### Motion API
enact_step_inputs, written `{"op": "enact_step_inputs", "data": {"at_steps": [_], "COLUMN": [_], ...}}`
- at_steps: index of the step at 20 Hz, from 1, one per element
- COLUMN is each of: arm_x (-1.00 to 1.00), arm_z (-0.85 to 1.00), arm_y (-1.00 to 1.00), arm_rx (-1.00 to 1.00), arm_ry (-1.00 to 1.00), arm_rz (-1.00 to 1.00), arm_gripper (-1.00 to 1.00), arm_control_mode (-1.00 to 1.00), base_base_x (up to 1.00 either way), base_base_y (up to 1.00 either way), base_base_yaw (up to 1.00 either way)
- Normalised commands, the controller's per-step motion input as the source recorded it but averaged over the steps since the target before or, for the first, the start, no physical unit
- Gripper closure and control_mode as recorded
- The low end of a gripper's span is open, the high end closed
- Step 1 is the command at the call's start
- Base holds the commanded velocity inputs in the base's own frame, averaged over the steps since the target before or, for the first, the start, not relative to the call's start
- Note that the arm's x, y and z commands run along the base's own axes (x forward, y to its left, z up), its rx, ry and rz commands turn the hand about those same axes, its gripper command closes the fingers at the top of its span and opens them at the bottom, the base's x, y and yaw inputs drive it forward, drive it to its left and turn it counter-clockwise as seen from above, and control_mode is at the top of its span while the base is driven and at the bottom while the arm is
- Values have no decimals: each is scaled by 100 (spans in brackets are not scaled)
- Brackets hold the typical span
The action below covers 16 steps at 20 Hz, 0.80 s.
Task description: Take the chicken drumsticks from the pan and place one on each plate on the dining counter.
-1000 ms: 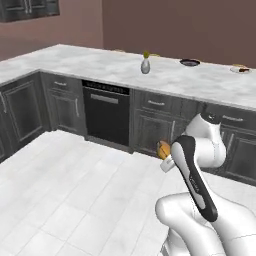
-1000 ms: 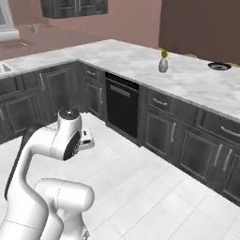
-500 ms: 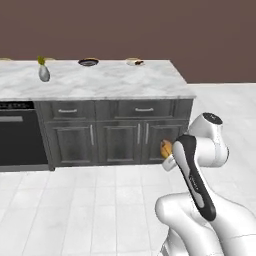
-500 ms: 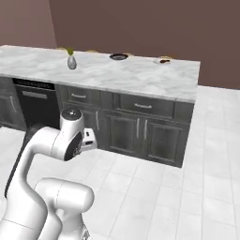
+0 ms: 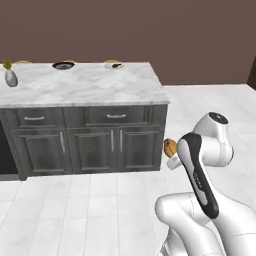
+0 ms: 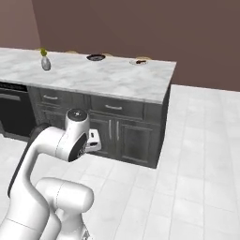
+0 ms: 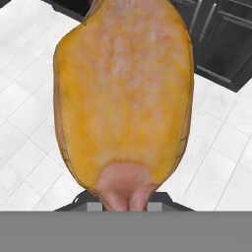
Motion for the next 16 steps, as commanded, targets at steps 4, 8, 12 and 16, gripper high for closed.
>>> {"op": "enact_step_inputs", "data": {"at_steps": [4,8,12,16], "arm_x": [0,0,0,0], "arm_z": [0,0,0,0], "arm_y": [0,0,0,0], "arm_rx": [0,0,0,0], "arm_ry": [0,0,0,0], "arm_rz": [0,0,0,0], "arm_gripper": [100,100,100,100], "arm_control_mode": [100,100,100,100], "base_base_x": [82,83,81,68], "base_base_y": [-76,-76,-80,-89], "base_base_yaw": [7,8,4,0]}}
